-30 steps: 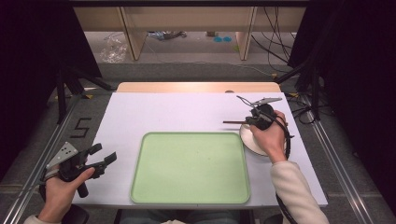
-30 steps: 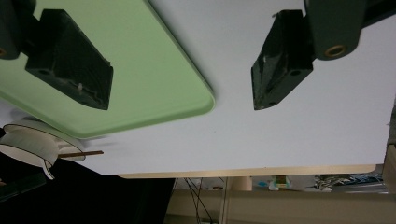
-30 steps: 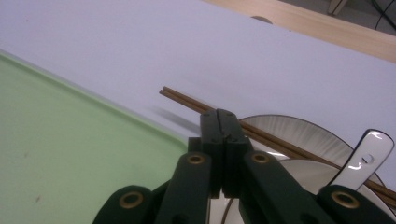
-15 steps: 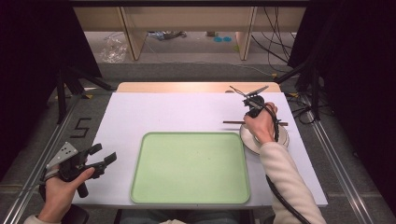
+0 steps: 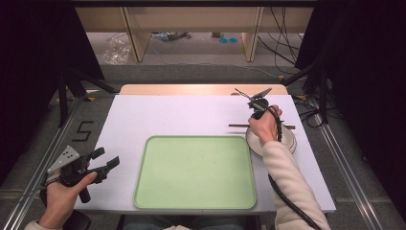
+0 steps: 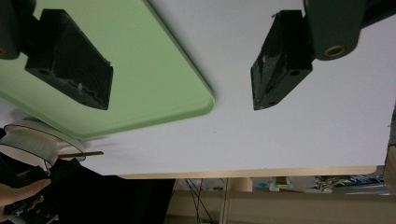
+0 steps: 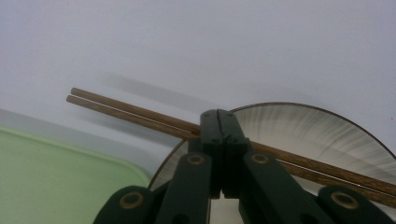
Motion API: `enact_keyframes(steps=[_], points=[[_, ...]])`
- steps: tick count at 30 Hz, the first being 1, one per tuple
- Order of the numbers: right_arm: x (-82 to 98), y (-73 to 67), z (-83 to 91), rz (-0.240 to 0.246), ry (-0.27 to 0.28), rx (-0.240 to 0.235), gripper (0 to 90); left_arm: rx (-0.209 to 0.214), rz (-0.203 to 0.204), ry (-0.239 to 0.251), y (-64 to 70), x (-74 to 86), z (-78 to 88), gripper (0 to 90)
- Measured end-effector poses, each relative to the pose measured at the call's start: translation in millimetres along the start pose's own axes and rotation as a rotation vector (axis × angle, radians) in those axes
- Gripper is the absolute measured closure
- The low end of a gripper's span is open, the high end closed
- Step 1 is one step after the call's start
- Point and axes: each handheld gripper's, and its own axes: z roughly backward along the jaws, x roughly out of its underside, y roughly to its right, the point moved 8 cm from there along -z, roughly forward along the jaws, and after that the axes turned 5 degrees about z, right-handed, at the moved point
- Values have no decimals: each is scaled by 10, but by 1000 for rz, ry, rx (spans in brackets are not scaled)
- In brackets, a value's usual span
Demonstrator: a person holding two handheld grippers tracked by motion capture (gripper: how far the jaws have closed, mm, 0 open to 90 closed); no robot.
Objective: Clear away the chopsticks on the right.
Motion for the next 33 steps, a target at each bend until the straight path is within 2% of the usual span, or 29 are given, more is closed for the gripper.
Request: enact_keyframes(steps=[2,3,6,11,13,14,16,17,18,19,20,21,24,28,31,33], points=[[-11,-3,-8,-8,2,-4,900,1,1,0,2,0,-1,209],[-31,31,-26,26,23,3,900,1,1,0,3,1,-1,209],[-28,6,-22,-20,-9,1,900,0,1,-3,0,4,-2,209],[-33,8,-53,-10,-23,13,900,0,1,-3,-3,3,1,210],[-31,28,-76,15,-18,13,900,0,2,-3,-2,2,1,210],[-23,11,-81,-4,-25,12,900,1,2,-2,-1,3,0,210],[-21,44,-89,29,-29,24,900,0,3,-3,-1,3,-1,209],[-29,44,-93,23,-25,21,900,0,3,-1,1,0,-1,209],[-37,82,-113,65,-5,30,900,0,3,-2,2,0,0,209],[-27,75,-109,51,-16,29,900,0,3,-2,2,2,0,209],[-6,27,-91,-10,-47,20,900,0,4,-3,2,3,-1,209],[-5,25,-91,-17,-50,20,900,-1,4,-3,2,3,-1,209],[-3,56,-101,13,-46,28,900,0,2,-2,4,2,-1,209],[5,66,-111,19,-48,32,900,1,3,-2,4,2,-1,209],[6,53,-100,3,-62,32,900,1,5,-3,5,3,-2,209],[-3,41,-91,14,-54,36,900,2,3,-3,7,3,-2,209]])
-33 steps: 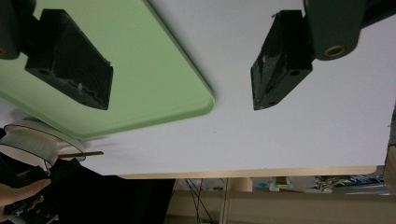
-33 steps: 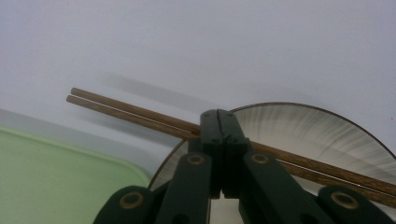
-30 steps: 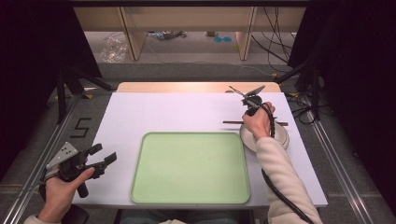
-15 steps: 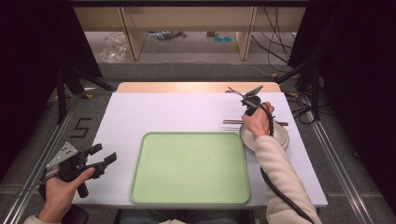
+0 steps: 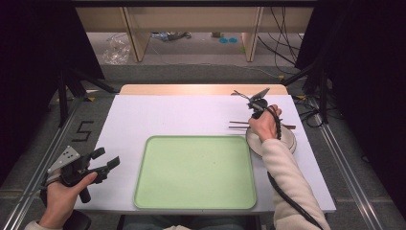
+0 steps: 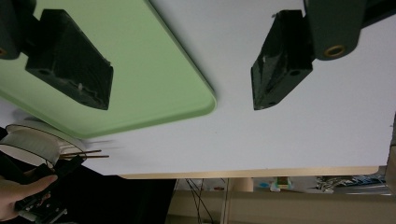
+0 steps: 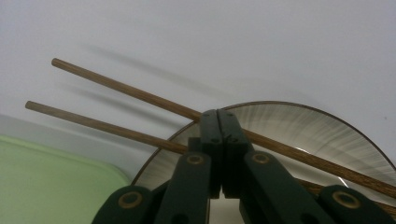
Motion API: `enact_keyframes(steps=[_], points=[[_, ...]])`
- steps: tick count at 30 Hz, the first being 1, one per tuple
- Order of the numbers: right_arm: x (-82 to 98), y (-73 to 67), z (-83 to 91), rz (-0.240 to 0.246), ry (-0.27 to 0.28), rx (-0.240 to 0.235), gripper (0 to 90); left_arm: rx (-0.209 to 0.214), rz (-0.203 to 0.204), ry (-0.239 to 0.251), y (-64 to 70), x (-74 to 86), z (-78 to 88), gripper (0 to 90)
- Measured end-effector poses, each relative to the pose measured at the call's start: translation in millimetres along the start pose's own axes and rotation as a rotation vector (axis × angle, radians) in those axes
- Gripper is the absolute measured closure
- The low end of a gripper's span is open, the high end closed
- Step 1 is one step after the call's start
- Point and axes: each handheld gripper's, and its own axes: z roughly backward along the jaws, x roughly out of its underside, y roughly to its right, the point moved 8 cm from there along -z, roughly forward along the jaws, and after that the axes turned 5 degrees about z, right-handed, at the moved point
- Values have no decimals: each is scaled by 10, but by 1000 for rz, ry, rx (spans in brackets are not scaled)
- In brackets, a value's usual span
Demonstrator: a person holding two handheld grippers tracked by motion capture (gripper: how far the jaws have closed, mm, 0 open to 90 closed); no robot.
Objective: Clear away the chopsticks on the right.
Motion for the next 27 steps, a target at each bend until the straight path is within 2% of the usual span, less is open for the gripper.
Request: enact_keyframes(steps=[2,3,5,6,8,9,10,12,13,18,21,25,26,27], points=[[-29,-10,60,53,5,35,888,0,3,1,-1,0,-1,209],[-76,-21,89,125,38,34,854,-2,3,-4,-3,3,0,209],[-195,-62,138,333,103,51,771,2,3,1,3,2,-4,210],[-229,-91,170,425,99,67,731,3,3,3,6,1,-4,210],[-298,-144,194,644,110,85,676,3,2,3,8,0,-3,210],[-312,-165,192,768,84,103,663,3,2,3,6,-1,-3,209],[-301,-198,183,829,56,100,658,2,2,3,5,-1,-3,210],[-307,-247,150,891,42,113,660,2,3,1,3,3,-5,210],[-316,-250,142,947,27,114,661,3,4,2,4,2,-5,210],[-299,-342,51,1017,-12,91,663,3,3,3,2,0,-2,210],[-280,-363,6,1013,-35,96,662,3,3,2,3,1,-2,210],[-291,-362,-35,1019,-33,97,668,5,4,3,6,1,-5,211],[-282,-364,-42,1008,-41,98,668,5,4,3,7,1,-5,211],[-293,-365,-48,1021,-38,97,670,5,4,3,7,0,-4,212]])
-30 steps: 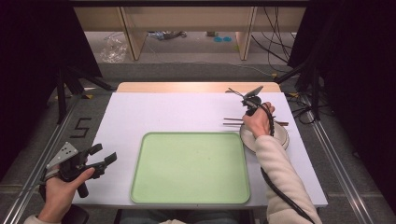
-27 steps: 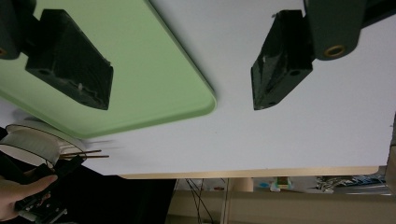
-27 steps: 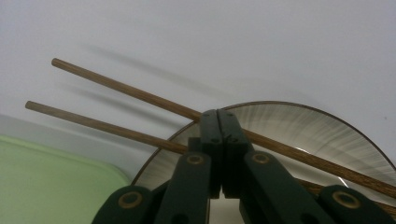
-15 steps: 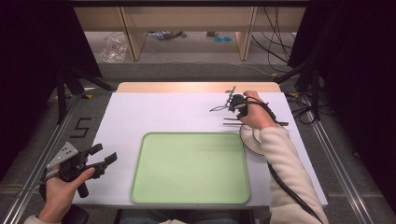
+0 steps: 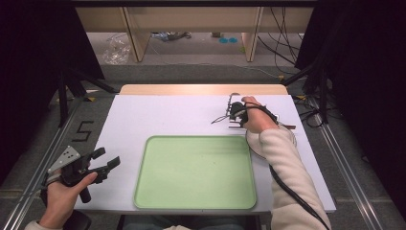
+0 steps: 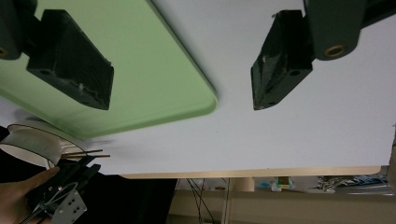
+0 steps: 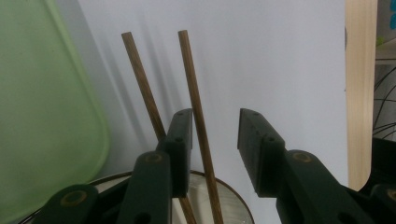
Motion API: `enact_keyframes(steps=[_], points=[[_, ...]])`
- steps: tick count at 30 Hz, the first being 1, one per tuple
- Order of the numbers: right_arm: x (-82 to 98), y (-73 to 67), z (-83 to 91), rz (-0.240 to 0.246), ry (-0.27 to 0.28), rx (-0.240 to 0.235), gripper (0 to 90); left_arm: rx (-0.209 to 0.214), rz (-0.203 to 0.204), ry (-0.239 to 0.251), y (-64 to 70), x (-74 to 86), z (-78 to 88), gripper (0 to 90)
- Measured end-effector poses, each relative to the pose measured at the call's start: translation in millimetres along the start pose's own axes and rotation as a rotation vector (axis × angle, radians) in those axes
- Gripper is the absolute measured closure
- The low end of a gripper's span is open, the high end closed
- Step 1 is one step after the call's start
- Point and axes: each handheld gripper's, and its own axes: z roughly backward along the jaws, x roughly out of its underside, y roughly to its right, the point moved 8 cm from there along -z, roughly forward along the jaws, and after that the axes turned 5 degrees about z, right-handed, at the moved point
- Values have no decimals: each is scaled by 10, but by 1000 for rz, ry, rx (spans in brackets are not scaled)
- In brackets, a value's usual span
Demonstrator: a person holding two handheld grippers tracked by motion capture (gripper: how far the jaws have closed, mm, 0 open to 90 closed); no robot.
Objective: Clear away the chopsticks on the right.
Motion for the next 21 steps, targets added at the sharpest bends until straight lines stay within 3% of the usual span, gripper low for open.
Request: enact_keyframes(steps=[2,4,7,21], points=[[3,12,-21,20,-8,6,673,0,0,0,-1,-1,1,212],[-3,-8,-45,8,-11,-7,677,1,0,1,0,1,-1,213],[8,26,-77,49,-25,0,681,1,0,-1,-1,1,0,216],[-32,16,-150,41,-38,-23,764,1,1,0,3,2,-1,219]])
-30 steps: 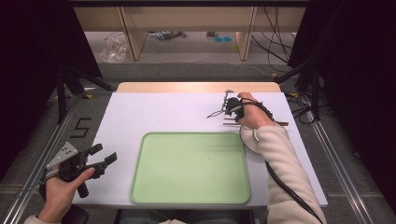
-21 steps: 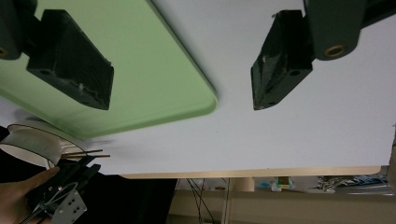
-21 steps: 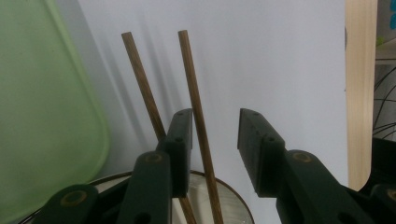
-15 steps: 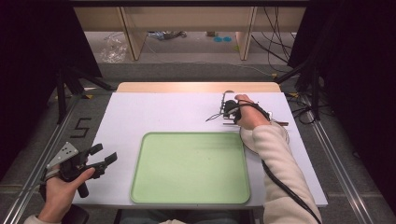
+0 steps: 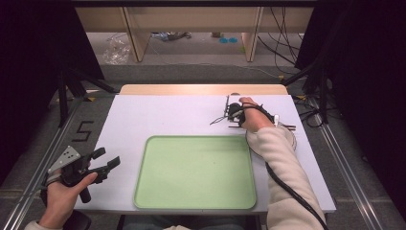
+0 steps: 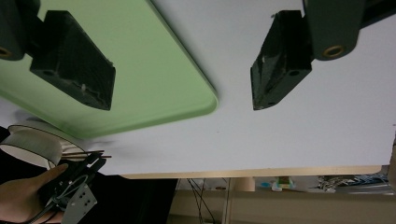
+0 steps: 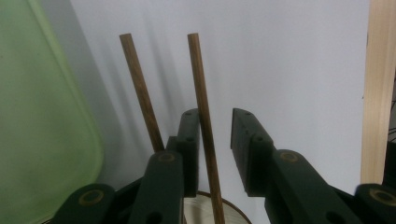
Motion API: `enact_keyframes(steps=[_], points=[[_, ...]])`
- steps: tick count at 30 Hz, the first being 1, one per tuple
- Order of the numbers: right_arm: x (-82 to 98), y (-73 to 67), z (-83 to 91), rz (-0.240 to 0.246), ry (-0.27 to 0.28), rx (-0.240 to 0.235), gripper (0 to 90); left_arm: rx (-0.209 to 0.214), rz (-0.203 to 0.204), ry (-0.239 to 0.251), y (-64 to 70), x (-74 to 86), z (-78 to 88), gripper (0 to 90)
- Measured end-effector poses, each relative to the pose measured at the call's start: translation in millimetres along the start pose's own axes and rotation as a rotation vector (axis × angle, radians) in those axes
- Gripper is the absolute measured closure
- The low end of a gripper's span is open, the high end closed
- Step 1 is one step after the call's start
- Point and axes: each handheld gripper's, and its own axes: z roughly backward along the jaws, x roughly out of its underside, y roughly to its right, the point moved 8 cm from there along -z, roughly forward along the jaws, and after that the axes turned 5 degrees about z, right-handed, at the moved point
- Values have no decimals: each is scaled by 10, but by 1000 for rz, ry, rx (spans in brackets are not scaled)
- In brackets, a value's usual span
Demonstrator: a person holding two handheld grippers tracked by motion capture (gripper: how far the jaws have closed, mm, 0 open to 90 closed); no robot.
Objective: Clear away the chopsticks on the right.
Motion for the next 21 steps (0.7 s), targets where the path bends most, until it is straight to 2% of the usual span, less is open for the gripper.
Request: enact_keyframes(steps=[4,5,10,11,14,21], points=[[5,1,-9,13,-10,-6,825,2,-3,0,-2,0,-2,220],[4,5,-15,18,-7,-8,839,-4,11,1,3,3,-1,220],[18,2,-11,32,-18,-12,867,-4,10,1,2,3,-1,220],[19,3,-6,37,-19,-11,871,5,-9,0,-3,-1,-4,221],[18,-3,11,40,-21,-11,872,4,-7,0,-1,-1,-4,220],[-24,37,100,56,1,29,874,3,-7,1,0,-2,-3,221]])
